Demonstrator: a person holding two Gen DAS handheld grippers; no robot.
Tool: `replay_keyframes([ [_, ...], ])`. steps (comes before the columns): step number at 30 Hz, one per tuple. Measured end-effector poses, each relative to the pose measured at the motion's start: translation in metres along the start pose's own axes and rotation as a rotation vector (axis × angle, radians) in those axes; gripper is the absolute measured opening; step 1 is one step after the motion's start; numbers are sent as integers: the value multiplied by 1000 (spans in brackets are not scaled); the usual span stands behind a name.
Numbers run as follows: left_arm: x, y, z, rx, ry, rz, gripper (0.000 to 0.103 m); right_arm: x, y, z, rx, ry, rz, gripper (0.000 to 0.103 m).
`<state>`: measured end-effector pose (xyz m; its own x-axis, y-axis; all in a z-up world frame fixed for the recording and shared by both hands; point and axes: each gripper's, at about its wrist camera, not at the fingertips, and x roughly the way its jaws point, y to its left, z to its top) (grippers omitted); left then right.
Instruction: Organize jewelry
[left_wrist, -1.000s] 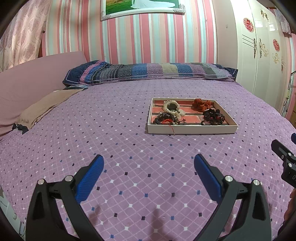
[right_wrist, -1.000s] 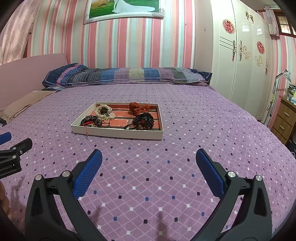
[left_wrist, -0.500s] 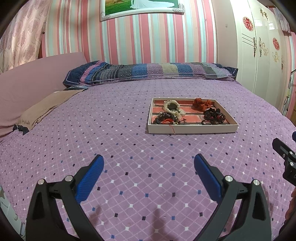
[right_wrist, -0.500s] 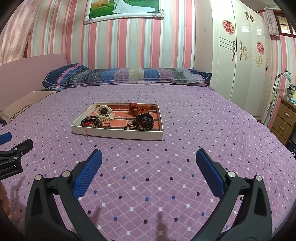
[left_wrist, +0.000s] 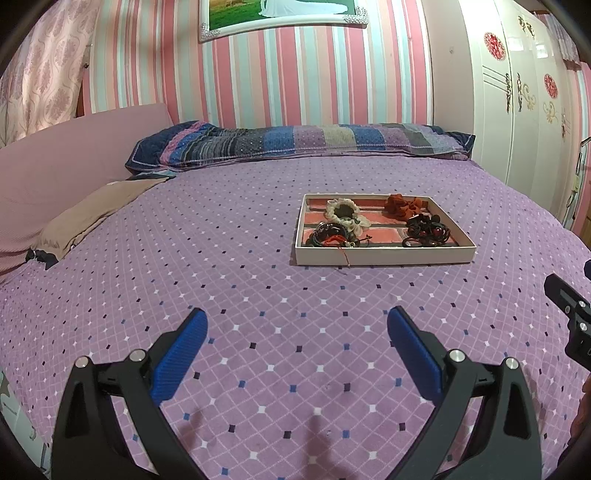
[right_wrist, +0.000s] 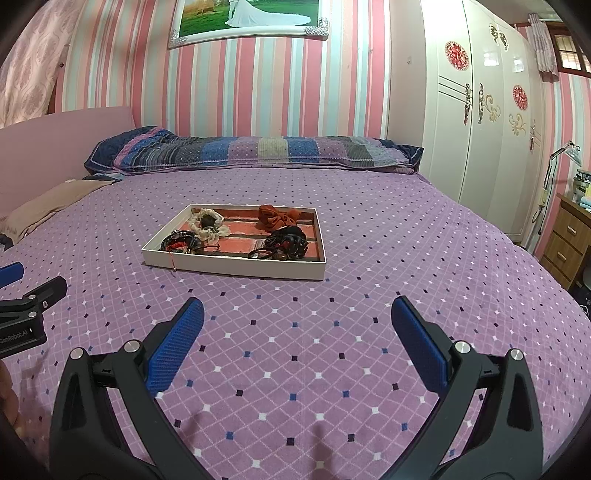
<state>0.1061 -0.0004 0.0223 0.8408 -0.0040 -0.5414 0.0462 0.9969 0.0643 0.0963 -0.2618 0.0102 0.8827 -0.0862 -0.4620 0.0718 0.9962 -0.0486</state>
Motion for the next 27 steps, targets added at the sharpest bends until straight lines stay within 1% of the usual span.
replay_keyframes([
  [9,1,0,1,12,3,-9,96,0,1,0,-3,0,1,99],
  [27,3,-2,-2,13,1,-1,96,1,1,0,-6,3,1,99],
])
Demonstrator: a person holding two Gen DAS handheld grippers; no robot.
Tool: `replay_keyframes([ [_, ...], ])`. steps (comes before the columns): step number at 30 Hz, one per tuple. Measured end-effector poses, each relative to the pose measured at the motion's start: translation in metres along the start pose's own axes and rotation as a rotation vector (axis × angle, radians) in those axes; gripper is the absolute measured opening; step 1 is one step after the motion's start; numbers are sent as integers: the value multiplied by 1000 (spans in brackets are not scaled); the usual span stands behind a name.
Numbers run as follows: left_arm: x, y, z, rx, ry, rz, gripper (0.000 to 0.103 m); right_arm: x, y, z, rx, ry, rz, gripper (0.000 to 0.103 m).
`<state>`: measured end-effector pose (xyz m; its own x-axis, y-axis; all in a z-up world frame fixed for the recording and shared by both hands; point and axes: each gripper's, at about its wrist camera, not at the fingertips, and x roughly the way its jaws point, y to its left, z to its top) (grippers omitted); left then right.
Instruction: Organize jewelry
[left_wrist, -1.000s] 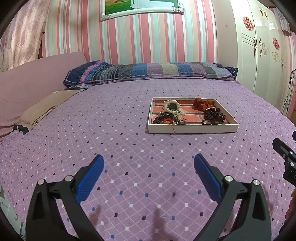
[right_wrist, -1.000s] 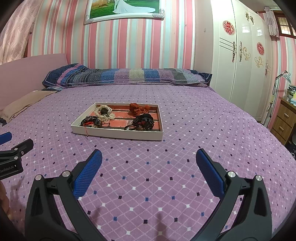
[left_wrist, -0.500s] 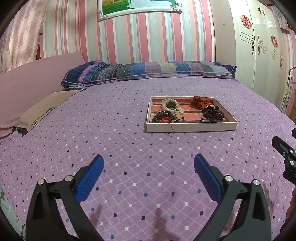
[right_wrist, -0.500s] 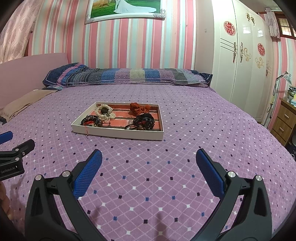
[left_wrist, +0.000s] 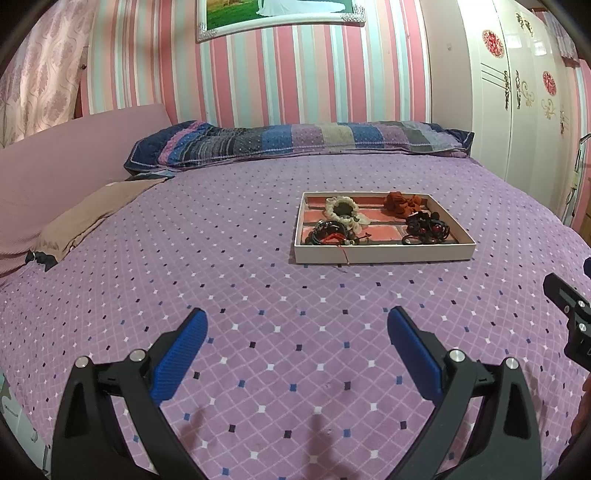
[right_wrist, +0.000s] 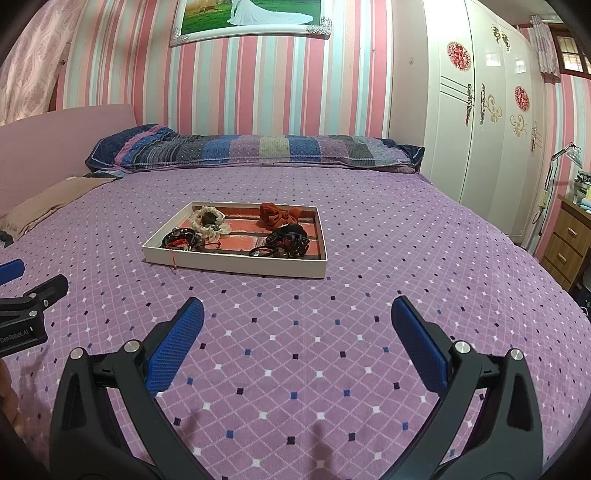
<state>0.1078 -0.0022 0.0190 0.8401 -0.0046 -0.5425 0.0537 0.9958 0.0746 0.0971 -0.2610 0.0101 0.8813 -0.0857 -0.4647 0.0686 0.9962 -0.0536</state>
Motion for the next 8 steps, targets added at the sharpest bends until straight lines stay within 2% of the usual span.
replay_keyframes([
  [8,1,0,1,-4,7,0,96,1,0,-1,0,0,0,99],
])
